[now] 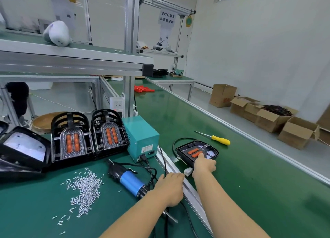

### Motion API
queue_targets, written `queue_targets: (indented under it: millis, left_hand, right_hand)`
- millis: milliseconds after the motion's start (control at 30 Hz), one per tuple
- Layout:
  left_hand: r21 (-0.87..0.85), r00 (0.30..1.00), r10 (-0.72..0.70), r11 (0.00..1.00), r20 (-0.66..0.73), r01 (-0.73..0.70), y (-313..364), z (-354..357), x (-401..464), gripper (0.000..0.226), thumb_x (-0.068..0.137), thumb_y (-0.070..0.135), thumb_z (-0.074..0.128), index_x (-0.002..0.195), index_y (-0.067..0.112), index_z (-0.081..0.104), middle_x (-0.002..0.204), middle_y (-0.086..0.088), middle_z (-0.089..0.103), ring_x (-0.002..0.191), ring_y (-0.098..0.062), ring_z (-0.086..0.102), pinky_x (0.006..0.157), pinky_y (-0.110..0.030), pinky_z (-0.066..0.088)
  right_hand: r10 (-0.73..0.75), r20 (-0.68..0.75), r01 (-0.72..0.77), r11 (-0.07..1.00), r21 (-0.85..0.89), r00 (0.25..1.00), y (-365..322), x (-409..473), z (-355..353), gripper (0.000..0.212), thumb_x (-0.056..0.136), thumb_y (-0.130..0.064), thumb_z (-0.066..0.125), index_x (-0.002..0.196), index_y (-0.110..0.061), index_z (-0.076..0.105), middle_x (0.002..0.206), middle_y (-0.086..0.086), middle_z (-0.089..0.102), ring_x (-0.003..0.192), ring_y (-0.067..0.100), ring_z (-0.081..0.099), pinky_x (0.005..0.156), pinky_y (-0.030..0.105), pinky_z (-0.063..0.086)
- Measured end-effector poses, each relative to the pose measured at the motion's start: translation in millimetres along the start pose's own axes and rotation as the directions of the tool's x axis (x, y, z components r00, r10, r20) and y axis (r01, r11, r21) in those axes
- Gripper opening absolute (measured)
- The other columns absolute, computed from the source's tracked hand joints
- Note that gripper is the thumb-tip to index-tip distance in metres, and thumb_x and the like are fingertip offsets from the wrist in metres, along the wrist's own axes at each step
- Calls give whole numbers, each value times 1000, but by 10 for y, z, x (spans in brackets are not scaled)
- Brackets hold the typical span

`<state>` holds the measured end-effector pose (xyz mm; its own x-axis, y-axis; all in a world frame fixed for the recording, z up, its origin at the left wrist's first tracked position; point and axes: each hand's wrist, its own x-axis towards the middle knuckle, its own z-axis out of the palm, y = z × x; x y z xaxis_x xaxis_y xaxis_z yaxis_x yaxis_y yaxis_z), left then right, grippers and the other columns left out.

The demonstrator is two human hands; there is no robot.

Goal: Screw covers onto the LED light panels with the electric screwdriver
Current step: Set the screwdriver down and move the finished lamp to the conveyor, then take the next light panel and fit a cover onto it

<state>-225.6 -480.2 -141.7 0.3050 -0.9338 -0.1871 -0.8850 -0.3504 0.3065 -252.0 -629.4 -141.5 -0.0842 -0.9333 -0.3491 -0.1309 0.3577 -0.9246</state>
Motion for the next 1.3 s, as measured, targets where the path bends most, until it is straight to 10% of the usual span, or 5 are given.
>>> queue_targets:
  millis: [433, 833, 1300]
  left_hand:
    - [22, 991, 30, 999, -130, -28, -3, -196, -238, 55, 95, 4, 33, 148, 10, 20, 153, -6, 27, 136, -26, 29, 112, -33, 19]
    - [75, 945, -52, 994, -324, 81, -440, -464, -827, 62, 96, 8, 33, 151, 13, 7, 159, 0, 11, 144, -13, 13, 117, -34, 3]
    - [1, 792, -438, 875, -425, 485, -1399, -521, -2041, 58, 102, 17, 27, 152, 16, -2, 160, 4, 2, 146, -12, 3, 118, -39, 0]
  right_hand:
    - [-373, 102, 346, 678, -649, 922, -46, -223, -125, 61, 104, -22, 37, 156, -9, 7, 164, 6, 5, 151, 22, 5, 120, 48, 2]
    - [-460, 469, 657, 546, -519, 754, 43, -1139, 127, 64, 104, -31, 36, 156, -9, 7, 165, 5, 1, 151, 20, 0, 119, 47, 0]
    - [-404, 834, 915, 306, -265, 376, 366, -2662, 571, 66, 105, -40, 31, 157, -16, -2, 165, 2, -6, 151, 17, -6, 119, 47, -8]
